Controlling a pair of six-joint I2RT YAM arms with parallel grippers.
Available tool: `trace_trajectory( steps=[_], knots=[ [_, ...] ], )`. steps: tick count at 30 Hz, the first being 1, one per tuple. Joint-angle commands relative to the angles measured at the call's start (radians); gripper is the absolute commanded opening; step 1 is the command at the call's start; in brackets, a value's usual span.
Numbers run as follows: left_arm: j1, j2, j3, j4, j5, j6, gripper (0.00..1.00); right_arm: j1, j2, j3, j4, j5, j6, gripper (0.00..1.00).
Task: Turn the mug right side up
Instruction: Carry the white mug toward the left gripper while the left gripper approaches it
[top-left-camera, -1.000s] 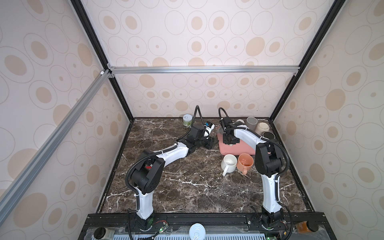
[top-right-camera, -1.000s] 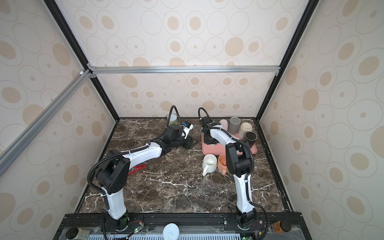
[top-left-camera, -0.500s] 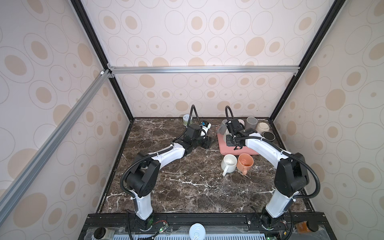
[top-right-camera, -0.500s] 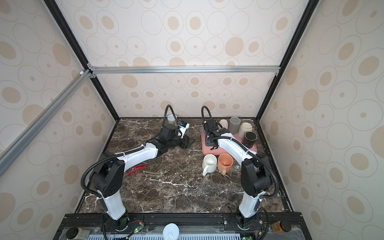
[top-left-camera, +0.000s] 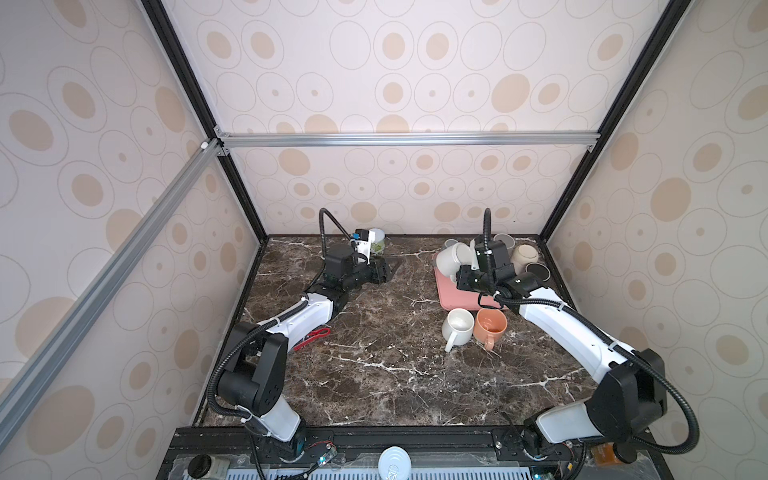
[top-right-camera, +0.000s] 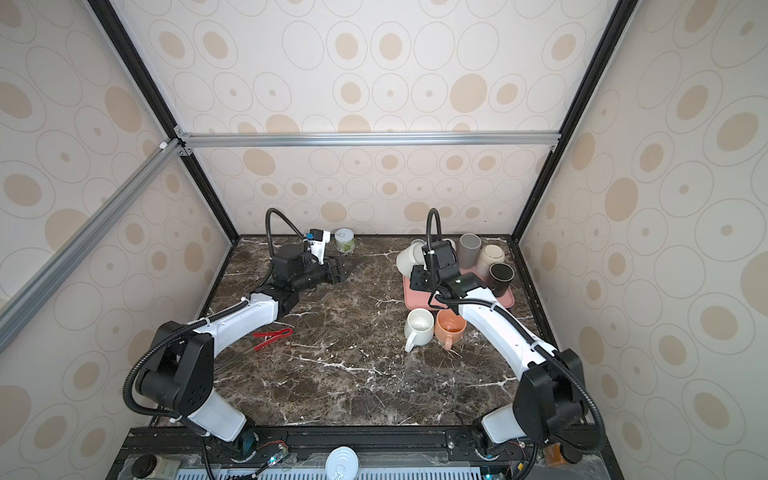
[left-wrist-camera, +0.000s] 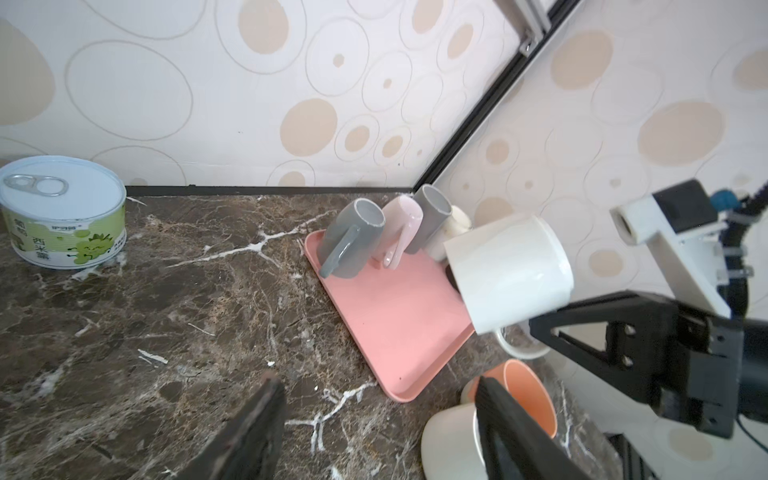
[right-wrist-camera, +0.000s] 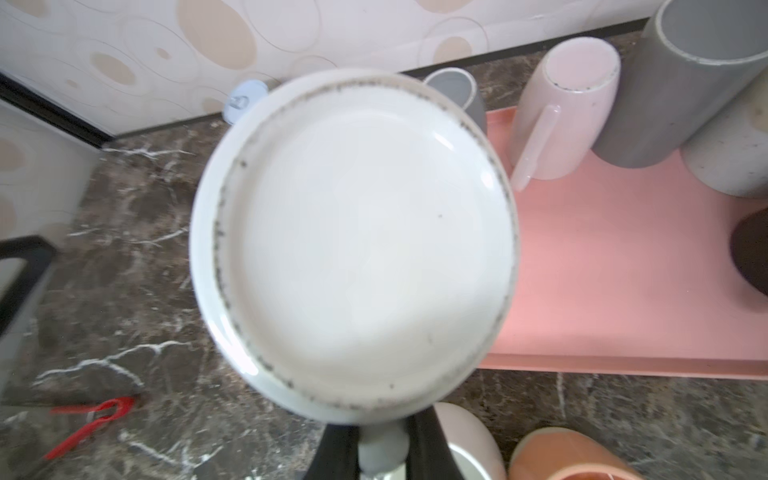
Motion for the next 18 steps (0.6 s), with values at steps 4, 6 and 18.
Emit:
trace_trajectory(
  steps=[4, 6, 18],
  knots=[
    [-0.007, 0.005, -0.059, 0.393, 0.191, -0.281, 0.74, 0.0, -0.078, -0.048, 0.215, -0.242, 0.09, 0.0],
    [-0.007, 0.028, -0.071, 0.5, 0.225, -0.372, 0.74, 0.0, -0.087, -0.065, 0.243, -0.296, 0.115, 0.0],
    [-0.05, 0.139, -0.076, 0.783, 0.311, -0.614, 0.72, -0.001, -0.13, -0.151, 0.405, -0.469, 0.248, 0.0]
  ],
)
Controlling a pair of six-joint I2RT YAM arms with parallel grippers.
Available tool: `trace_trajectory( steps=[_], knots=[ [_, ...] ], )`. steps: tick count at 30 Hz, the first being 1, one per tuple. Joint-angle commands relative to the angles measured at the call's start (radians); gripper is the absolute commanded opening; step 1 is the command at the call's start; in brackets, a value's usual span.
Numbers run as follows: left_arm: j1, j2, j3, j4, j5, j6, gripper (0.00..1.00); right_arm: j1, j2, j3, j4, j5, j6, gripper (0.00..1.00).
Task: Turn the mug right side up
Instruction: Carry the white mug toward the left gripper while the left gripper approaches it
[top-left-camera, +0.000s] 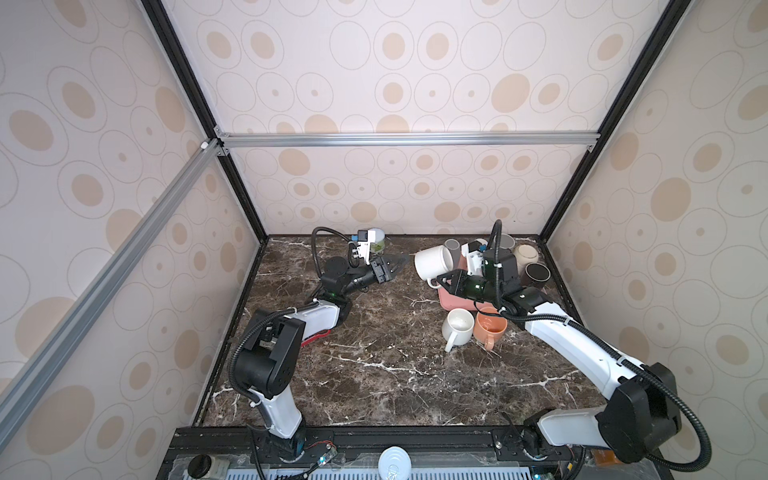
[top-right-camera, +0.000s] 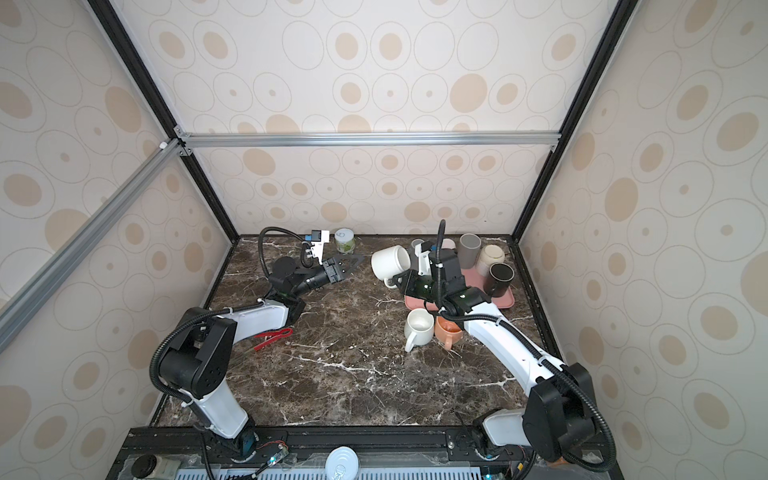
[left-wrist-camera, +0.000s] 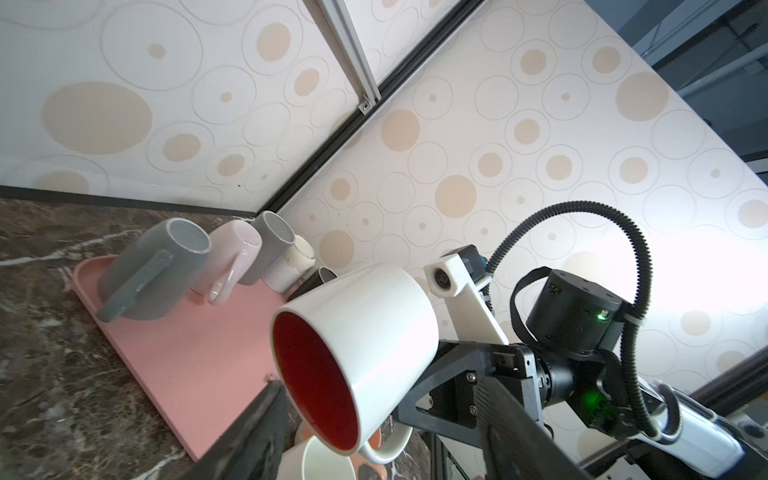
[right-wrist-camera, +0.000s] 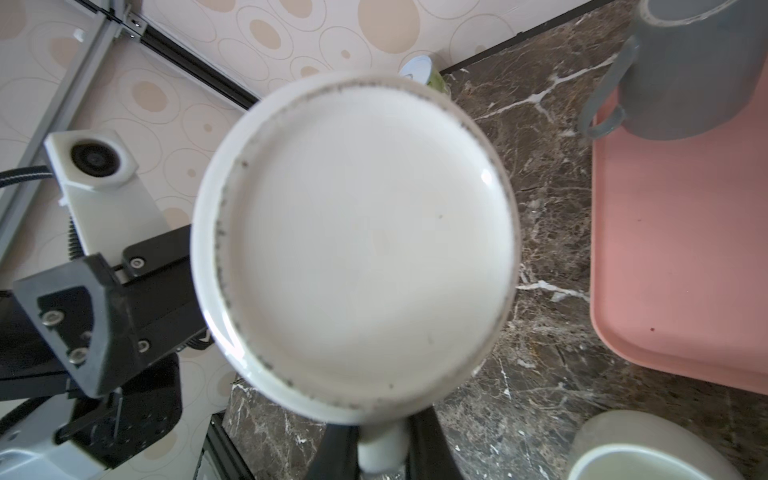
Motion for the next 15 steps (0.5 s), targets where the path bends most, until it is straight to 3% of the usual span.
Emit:
trace_trajectory(
  steps=[1, 15],
  knots=[
    [-0.026, 0.01, -0.001, 0.116, 0.045, -0.081, 0.72, 0.0, -0.062, -0.011, 0.166, -0.074, 0.051, 0.0],
    [-0.081, 0.069, 0.016, 0.27, 0.091, -0.194, 0.63, -0.001, -0.08, -0.045, 0.193, -0.137, 0.09, 0.0]
  ],
)
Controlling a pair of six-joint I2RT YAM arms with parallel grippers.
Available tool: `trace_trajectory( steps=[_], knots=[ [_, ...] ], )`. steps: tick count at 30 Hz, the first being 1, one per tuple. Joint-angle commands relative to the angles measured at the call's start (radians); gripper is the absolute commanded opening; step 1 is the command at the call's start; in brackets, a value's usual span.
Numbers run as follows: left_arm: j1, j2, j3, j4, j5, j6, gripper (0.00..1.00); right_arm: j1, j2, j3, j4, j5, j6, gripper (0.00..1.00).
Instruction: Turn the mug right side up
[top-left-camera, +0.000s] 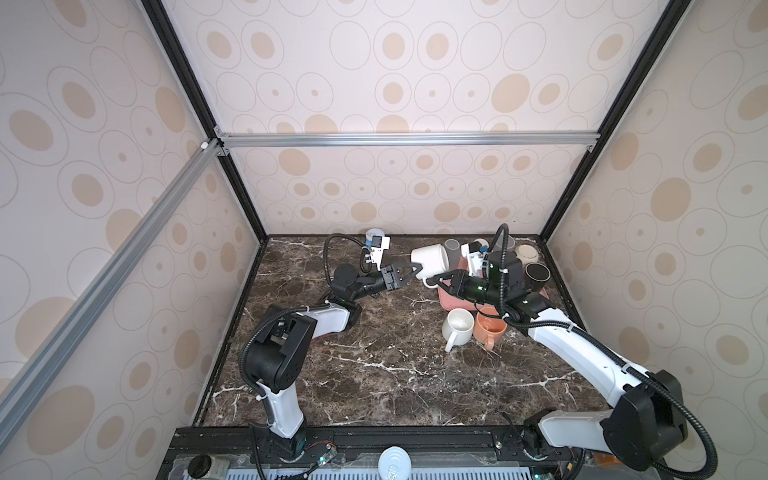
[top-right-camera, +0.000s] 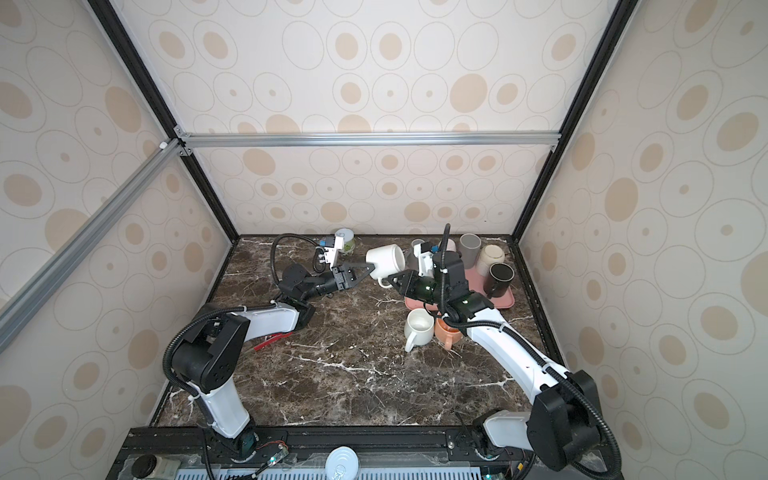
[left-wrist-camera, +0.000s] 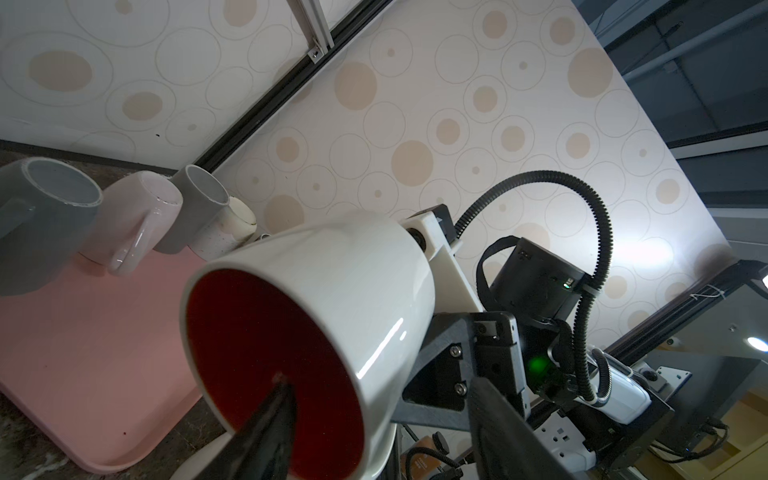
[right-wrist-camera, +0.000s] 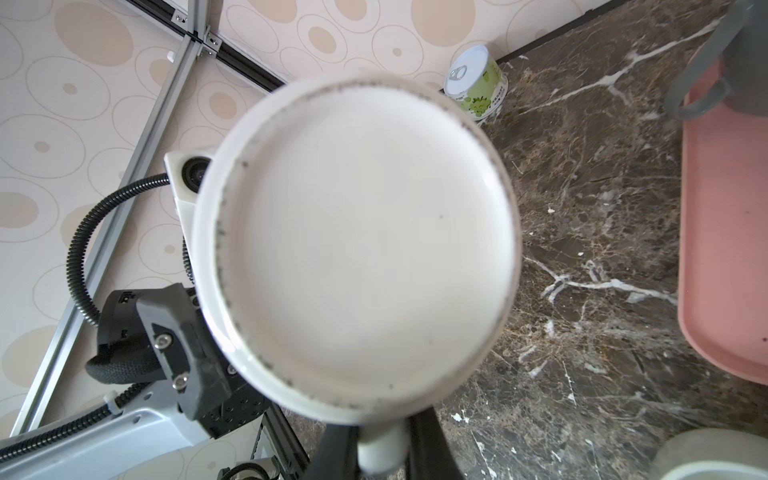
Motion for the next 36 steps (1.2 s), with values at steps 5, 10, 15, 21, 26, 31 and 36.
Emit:
trace_trajectory(
  steps=[5, 10, 15, 21, 26, 31, 36],
  knots=[
    [-0.013, 0.015, 0.015, 0.18, 0.041, -0.12, 0.56, -0.001, -0.042, -0.008, 0.096, -0.047, 0.016, 0.0],
    [-0.016, 0.026, -0.002, 0.273, 0.049, -0.178, 0.36, 0.0, -0.045, -0.027, 0.076, -0.051, 0.033, 0.0],
    [-0.017, 0.033, -0.021, 0.364, 0.057, -0.246, 0.09, 0.0, -0.046, -0.022, 0.036, -0.061, 0.039, 0.0],
    [-0.016, 0.017, -0.029, 0.382, 0.06, -0.257, 0.0, 0.0, -0.056, 0.002, -0.065, -0.047, 0.017, 0.24],
    [-0.015, -0.01, -0.044, 0.359, 0.058, -0.247, 0.0, -0.001, -0.106, 0.068, -0.317, 0.05, -0.074, 0.44],
    [-0.013, -0.08, -0.096, 0.239, 0.057, -0.158, 0.0, -0.002, -0.237, 0.082, -0.553, 0.198, -0.138, 0.46],
    [-0.017, -0.211, -0.125, -0.239, 0.008, 0.163, 0.0, -0.005, -0.403, 0.055, -0.766, 0.39, -0.159, 0.51]
  ],
)
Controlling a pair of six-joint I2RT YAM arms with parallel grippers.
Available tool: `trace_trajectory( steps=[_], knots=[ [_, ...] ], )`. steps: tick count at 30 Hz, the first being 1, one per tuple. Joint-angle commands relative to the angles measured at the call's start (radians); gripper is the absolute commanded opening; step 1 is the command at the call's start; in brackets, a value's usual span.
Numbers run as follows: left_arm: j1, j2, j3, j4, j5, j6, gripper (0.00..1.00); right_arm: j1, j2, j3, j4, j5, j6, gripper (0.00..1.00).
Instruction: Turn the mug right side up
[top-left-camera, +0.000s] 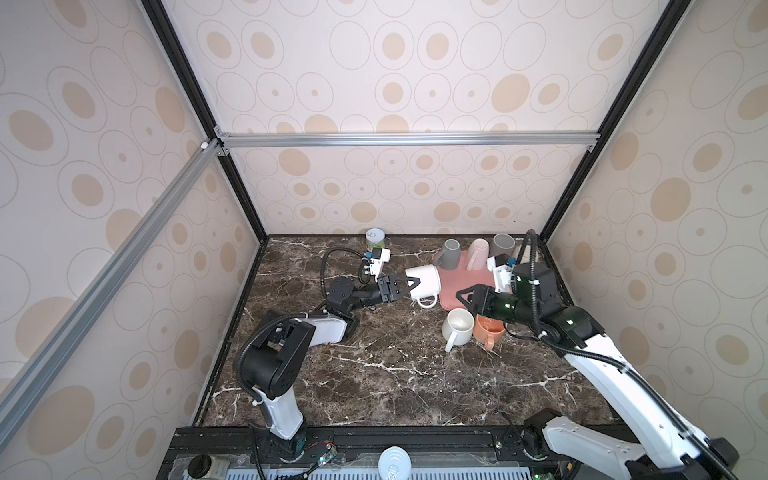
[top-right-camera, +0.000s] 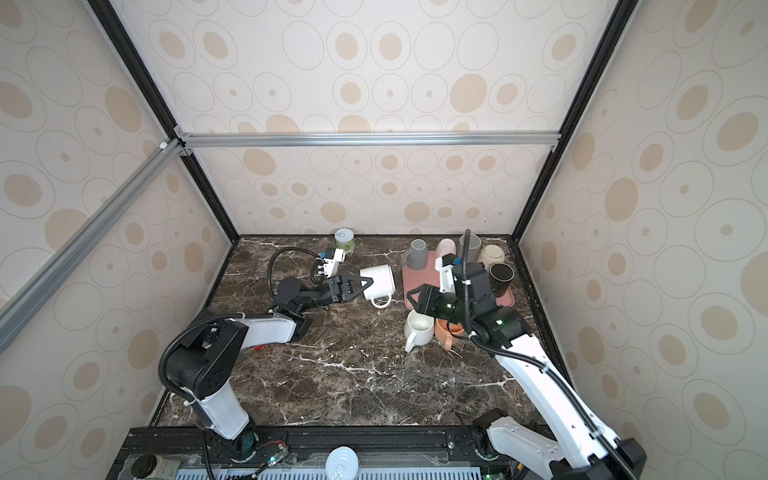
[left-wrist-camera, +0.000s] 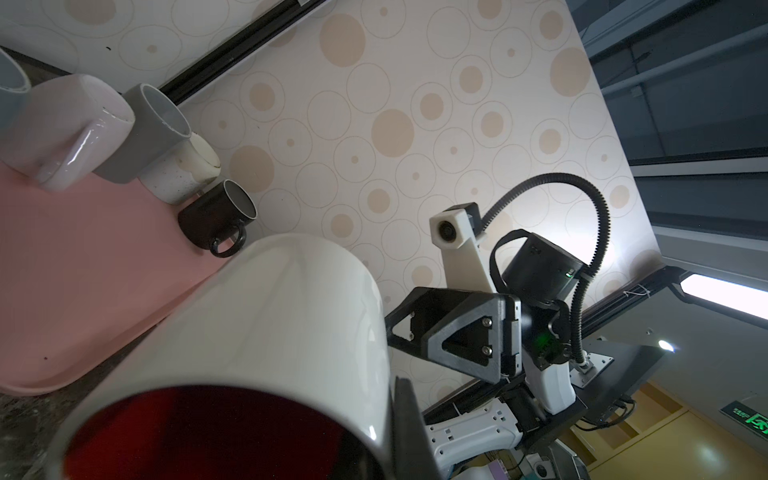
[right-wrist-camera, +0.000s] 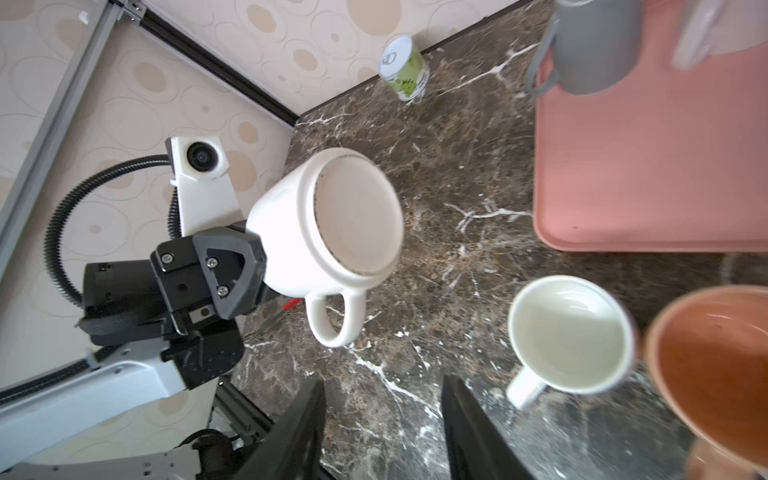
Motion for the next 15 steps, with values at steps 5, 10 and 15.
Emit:
trace_trajectory(
  steps=[5, 10, 15],
  knots=[
    [-0.066, -0.203, 0.146, -0.904, -0.24, 0.694, 0.0, -0.022, -0.177, -0.025, -0.375, 0.346, -0.034, 0.56],
    [-0.149, -0.181, 0.259, -1.206, -0.394, 0.875, 0.0, -0.051, -0.16, -0.029, -0.451, 0.427, -0.049, 0.58],
    [-0.254, -0.119, 0.343, -1.391, -0.565, 0.981, 0.0, -0.075, -0.086, -0.041, -0.501, 0.501, -0.046, 0.57]
  ],
)
